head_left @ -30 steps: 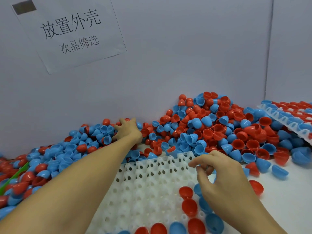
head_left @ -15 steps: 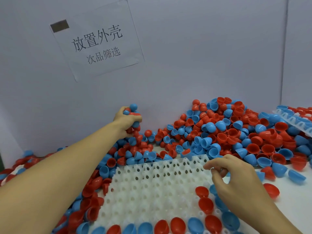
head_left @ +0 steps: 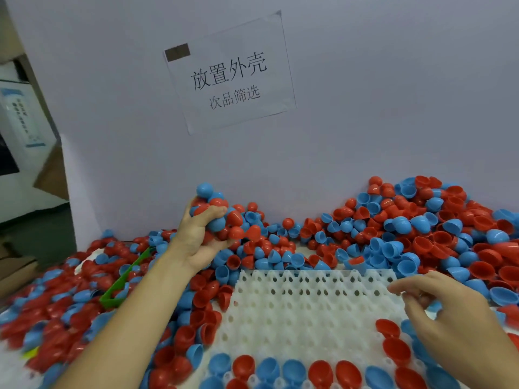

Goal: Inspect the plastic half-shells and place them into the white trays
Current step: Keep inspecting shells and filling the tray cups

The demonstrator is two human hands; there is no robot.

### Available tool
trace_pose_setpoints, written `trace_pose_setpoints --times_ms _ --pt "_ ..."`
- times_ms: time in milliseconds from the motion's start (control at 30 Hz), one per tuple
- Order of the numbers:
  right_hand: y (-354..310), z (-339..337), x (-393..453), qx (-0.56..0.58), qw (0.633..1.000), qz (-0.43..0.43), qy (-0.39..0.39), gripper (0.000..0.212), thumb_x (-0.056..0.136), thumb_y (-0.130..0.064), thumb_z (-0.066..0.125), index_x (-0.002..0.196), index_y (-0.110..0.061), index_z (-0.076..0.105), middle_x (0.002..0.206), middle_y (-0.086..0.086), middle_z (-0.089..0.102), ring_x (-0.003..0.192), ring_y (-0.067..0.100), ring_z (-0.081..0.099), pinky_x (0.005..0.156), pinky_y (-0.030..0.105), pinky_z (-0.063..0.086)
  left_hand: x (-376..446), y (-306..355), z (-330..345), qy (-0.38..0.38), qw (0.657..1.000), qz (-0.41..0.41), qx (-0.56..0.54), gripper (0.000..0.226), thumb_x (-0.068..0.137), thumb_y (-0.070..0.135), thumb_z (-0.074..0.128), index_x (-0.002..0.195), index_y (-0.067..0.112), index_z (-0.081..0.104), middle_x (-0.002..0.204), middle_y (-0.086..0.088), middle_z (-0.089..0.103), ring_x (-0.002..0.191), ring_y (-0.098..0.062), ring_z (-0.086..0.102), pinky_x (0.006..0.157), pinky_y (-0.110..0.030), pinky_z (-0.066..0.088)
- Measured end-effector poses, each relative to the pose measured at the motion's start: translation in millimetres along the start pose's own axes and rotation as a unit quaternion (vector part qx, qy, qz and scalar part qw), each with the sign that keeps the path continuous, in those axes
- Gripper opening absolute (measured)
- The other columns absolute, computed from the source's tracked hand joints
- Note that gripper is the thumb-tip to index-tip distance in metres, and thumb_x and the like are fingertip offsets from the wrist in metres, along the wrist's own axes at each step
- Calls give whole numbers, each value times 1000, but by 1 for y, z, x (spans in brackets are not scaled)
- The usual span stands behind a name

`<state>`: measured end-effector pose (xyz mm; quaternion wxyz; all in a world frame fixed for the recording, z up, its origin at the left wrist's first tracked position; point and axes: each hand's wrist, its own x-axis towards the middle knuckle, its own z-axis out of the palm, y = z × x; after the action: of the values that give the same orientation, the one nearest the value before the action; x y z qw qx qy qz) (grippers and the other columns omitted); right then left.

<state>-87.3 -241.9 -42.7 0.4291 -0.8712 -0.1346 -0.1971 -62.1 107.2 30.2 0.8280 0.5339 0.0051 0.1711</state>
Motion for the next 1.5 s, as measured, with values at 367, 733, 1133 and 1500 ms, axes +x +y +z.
trace_pose_setpoints --times_ms 367,733,1133,1500 --pt "-24 -2 13 -83 996 -35 17 51 81 5 70 83 -46 65 78 -14 66 70 14 62 61 26 53 -26 7 -25 -18 993 35 -108 49 73 5 71 114 24 51 89 -1 68 82 -21 69 66 -43 55" --pt "-156 77 38 53 990 -38 -128 26 95 -30 60 120 -37 56 95 -19 62 67 5 67 41 9 43 -29 12 -19 -56 980 -33 -190 35 77 7 68 107 14 53 111 -17 57 83 -24 62 64 -39 56" --pt "-148 79 43 239 965 56 -95 11 94 -30 64 99 -25 72 81 -5 77 76 8 74 75 28 59 -39 -5 17 -178 958 -85 -207 73 78 8 67 146 12 40 142 -30 51 110 -40 62 93 -58 53" --pt "-157 78 41 262 965 -4 -23 11 93 -32 64 101 -40 65 91 -10 73 81 3 72 69 22 57 -35 -8 5 -125 958 -95 -241 78 70 2 74 142 10 47 130 -23 60 109 -36 63 78 -53 57"
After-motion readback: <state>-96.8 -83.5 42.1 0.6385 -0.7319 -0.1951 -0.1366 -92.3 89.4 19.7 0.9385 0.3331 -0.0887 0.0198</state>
